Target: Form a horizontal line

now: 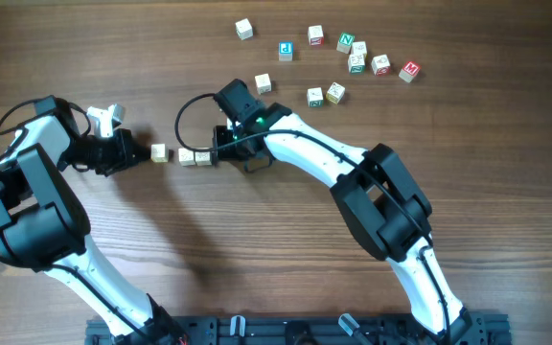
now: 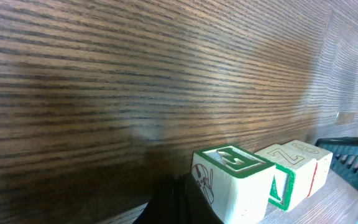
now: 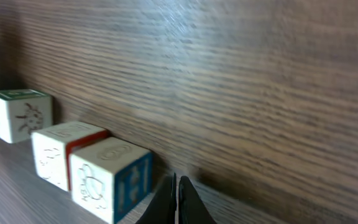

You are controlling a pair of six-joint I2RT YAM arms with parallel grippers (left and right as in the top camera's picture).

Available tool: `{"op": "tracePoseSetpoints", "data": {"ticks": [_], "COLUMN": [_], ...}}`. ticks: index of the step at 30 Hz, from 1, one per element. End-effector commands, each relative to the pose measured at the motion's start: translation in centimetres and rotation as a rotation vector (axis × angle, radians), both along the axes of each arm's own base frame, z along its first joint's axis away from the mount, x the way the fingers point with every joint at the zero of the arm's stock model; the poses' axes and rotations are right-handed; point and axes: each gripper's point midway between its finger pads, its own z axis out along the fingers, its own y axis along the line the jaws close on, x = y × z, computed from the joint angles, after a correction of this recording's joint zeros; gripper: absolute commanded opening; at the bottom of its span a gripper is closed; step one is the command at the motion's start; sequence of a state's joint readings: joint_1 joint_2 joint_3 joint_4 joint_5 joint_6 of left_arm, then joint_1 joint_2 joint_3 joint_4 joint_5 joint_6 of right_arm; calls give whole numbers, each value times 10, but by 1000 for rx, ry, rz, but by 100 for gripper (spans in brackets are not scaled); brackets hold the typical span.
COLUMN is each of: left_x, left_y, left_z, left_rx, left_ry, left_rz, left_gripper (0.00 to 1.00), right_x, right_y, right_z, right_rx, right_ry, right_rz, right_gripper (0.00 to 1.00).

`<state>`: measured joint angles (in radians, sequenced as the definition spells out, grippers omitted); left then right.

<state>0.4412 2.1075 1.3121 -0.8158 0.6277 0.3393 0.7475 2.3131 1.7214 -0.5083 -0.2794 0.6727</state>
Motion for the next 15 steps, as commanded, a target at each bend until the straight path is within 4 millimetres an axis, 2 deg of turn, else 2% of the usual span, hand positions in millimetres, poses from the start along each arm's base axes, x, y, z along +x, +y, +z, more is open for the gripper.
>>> {"op": "tracePoseSetpoints", "data": {"ticks": [1,7,15], "left_x": [-19,-19,-19], "left_y": [9,9,9], "left_z": [-22,-22,-22], "left_rx": [73,73,73], "left_ry": [80,80,80], "left_rz": [-21,-21,-21], "left_gripper": [4,4,4], "right_x": [-9,-17,-18], "right_y": [11,21,28], "right_z": [6,9,10], "right_rx": [58,106,142], "right_ry": [42,77,88], "right_rz": [5,33,36], "right_gripper": [4,4,4]}}
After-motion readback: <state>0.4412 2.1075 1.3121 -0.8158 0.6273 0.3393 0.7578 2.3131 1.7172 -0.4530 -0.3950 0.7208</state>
